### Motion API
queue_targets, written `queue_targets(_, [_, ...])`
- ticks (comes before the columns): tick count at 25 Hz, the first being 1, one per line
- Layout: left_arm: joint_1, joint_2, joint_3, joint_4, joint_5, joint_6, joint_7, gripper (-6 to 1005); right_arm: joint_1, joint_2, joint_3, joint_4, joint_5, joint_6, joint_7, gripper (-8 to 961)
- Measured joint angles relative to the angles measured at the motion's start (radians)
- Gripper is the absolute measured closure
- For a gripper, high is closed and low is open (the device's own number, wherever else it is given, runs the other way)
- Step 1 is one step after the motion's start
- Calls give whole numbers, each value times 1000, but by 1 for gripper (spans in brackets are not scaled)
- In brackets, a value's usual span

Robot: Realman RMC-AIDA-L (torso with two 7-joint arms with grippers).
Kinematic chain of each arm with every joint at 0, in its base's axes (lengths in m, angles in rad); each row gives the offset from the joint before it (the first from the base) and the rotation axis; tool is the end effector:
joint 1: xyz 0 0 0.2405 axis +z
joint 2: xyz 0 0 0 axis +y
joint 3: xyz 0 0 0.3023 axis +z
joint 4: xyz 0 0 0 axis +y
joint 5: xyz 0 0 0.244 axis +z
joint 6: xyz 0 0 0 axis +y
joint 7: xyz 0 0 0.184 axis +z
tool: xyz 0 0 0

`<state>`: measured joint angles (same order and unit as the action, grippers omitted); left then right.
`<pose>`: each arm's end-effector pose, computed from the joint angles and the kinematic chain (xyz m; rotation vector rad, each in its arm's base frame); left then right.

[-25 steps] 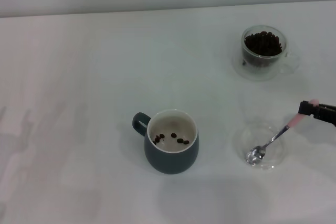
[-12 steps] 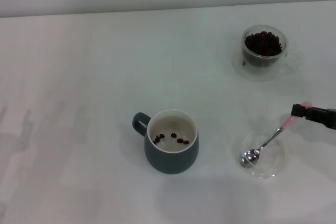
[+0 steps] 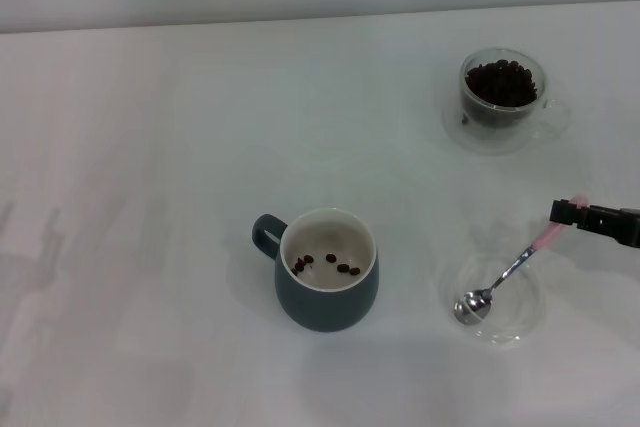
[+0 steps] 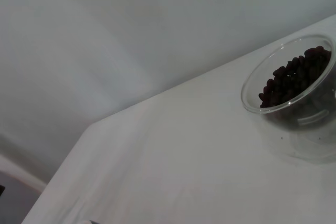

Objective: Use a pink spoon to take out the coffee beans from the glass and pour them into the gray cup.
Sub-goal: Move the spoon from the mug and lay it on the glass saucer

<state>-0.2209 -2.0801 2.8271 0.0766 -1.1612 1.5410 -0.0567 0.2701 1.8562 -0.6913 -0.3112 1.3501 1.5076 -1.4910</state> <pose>-0.4064 0.2849 -0.0564 -1.6713 -0.3125 -0.6850 0.4497 0.2942 0.0034 -2.1847 1.5295 0.8217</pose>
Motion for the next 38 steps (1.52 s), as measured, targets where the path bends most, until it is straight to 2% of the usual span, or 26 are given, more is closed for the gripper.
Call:
queue_targets(7, [0,0,0,-1,0,-1,0,446,-2,2,1,0,0,0,0,681])
queue_targets(31, [4,0,0,-2,0,-1,0,446,7,11,-8,-1,0,-7,2,679])
queue_targets(38, [0,1,0,-2,0,-1,0,447,14,12,-5,0,0,-9,2,625])
